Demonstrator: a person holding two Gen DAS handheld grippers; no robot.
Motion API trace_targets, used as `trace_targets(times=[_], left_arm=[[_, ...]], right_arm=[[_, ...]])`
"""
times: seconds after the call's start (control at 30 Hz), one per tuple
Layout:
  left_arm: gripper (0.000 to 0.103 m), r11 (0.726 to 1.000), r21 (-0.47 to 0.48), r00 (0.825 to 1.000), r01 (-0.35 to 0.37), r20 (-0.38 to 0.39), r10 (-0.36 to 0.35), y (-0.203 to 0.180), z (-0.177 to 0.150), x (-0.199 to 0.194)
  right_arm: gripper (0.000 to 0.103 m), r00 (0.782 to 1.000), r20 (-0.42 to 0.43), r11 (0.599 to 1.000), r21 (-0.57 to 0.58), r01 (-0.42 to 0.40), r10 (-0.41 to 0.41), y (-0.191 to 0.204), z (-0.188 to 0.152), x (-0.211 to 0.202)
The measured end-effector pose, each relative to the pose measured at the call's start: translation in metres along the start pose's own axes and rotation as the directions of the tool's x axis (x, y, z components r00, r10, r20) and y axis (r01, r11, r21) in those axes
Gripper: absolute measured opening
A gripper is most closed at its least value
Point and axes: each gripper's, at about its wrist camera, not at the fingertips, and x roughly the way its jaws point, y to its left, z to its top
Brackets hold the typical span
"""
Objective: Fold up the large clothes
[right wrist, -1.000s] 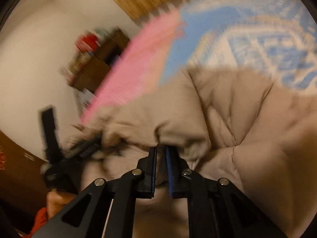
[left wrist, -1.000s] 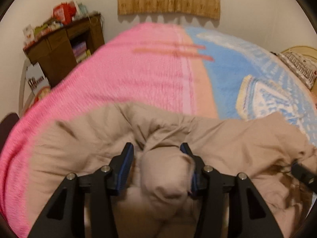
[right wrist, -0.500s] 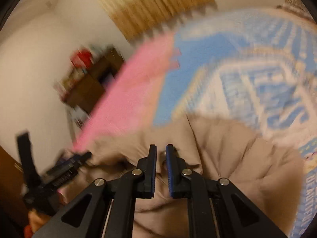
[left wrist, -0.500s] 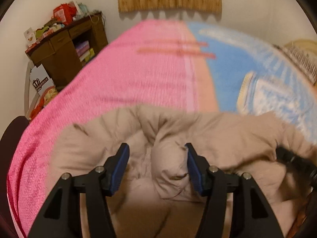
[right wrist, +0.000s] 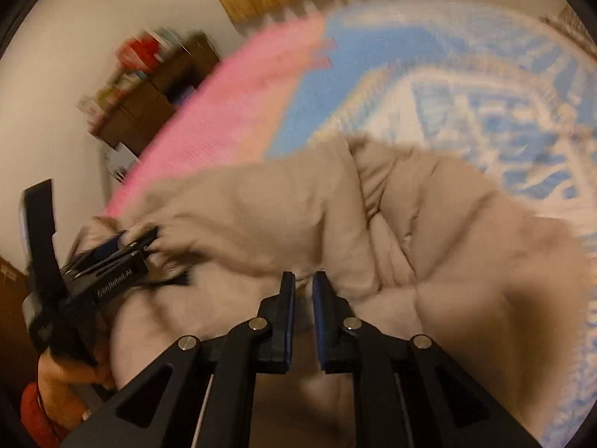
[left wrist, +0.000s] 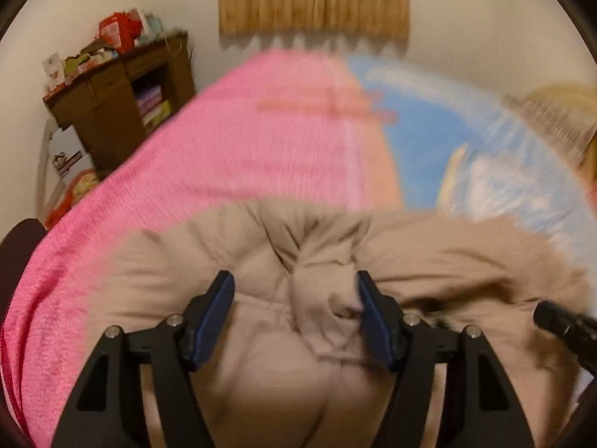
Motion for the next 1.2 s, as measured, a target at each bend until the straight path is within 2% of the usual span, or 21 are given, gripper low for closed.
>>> trace_targets(times=[0.07,0.13,0.2,0.3,0.4,0.43,0.47,0.53,0.57,0.63,0.7,0.77,0.83,0.9,1.03,1.07,1.13,1.2], left_arm=[[0.068,0.999,0.011,0.995,0.031,0.090,-0.031,0.019,0.004,-0.046],[0.069,0.999,0.025,0.989,0.043,0.137,-0.046,0.037,0.002,-0.080],[0.077,0.996,0.032,0.982,0.080,0.170,-0.084,0.059,-0.007,-0.113],[0.090,0.986,0.054,0.969,0.156,0.185,-0.164,0.103,-0.038,-0.160],[0.090,0.981,0.077,0.958,0.179,0.213,-0.192,0.139,-0.078,-0.193],[0.090,0.982,0.082,0.959,0.168,0.216,-0.182,0.151,-0.092,-0.200],[0.090,0.985,0.084,0.961,0.152,0.221,-0.167,0.166,-0.112,-0.210],[0.090,0.986,0.082,0.962,0.148,0.219,-0.163,0.185,-0.141,-0.219],[0.090,0.985,0.077,0.964,0.153,0.210,-0.166,0.192,-0.153,-0.221],[0.090,0.983,0.043,0.969,0.179,0.166,-0.184,0.210,-0.188,-0.221],[0.090,0.980,0.004,0.971,0.201,0.129,-0.200,0.216,-0.216,-0.218],[0.090,0.975,-0.030,0.973,0.221,0.081,-0.218,0.217,-0.234,-0.210],[0.089,0.967,-0.052,0.968,0.251,0.037,-0.249,0.212,-0.253,-0.202],[0.089,0.958,-0.038,0.959,0.284,0.028,-0.283,0.202,-0.266,-0.204],[0.089,0.937,0.004,0.937,0.350,-0.008,-0.350,0.186,-0.278,-0.203],[0.089,0.938,0.030,0.939,0.344,-0.013,-0.344,0.180,-0.279,-0.202],[0.089,0.938,0.057,0.940,0.341,-0.024,-0.340,0.174,-0.283,-0.198],[0.088,0.931,0.053,0.933,0.360,-0.050,-0.358,0.173,-0.286,-0.194]], right_arm=[[0.010,0.998,0.050,0.999,-0.017,-0.037,0.038,0.005,-0.010,-0.038],[0.010,0.994,0.090,0.997,-0.034,-0.065,0.067,0.007,-0.028,-0.084],[0.010,0.989,0.121,0.995,-0.046,-0.083,0.088,0.007,-0.049,-0.124],[0.010,0.981,0.154,0.992,-0.065,-0.107,0.116,0.005,-0.092,-0.184],[0.017,0.977,0.170,0.992,-0.032,-0.124,0.128,-0.001,-0.144,-0.229],[0.032,0.976,0.177,0.991,0.002,-0.131,0.129,-0.007,-0.167,-0.246],[0.059,0.974,0.187,0.990,0.031,-0.134,0.126,-0.011,-0.188,-0.260],[0.082,0.969,0.220,0.988,0.078,-0.135,0.115,-0.015,-0.225,-0.281],[0.082,0.961,0.242,0.981,0.105,-0.163,0.133,-0.018,-0.246,-0.290],[0.082,0.966,0.218,0.971,0.163,-0.177,0.140,-0.024,-0.275,-0.295],[0.082,0.979,0.155,0.968,0.193,-0.158,0.129,-0.029,-0.304,-0.290],[0.082,0.984,0.126,0.965,0.216,-0.152,0.126,-0.032,-0.325,-0.283],[0.082,0.985,0.089,0.957,0.236,-0.168,0.151,-0.033,-0.339,-0.271],[0.082,0.984,0.043,0.958,0.225,-0.178,0.173,-0.027,-0.346,-0.258],[0.082,0.977,-0.101,0.967,0.189,-0.168,0.189,-0.009,-0.353,-0.226],[0.082,0.971,-0.160,0.973,0.171,-0.152,0.180,-0.003,-0.356,-0.215],[0.082,0.953,-0.227,0.971,0.175,-0.163,0.200,0.001,-0.362,-0.199],[0.082,0.949,-0.230,0.969,0.172,-0.177,0.214,0.005,-0.364,-0.192]])
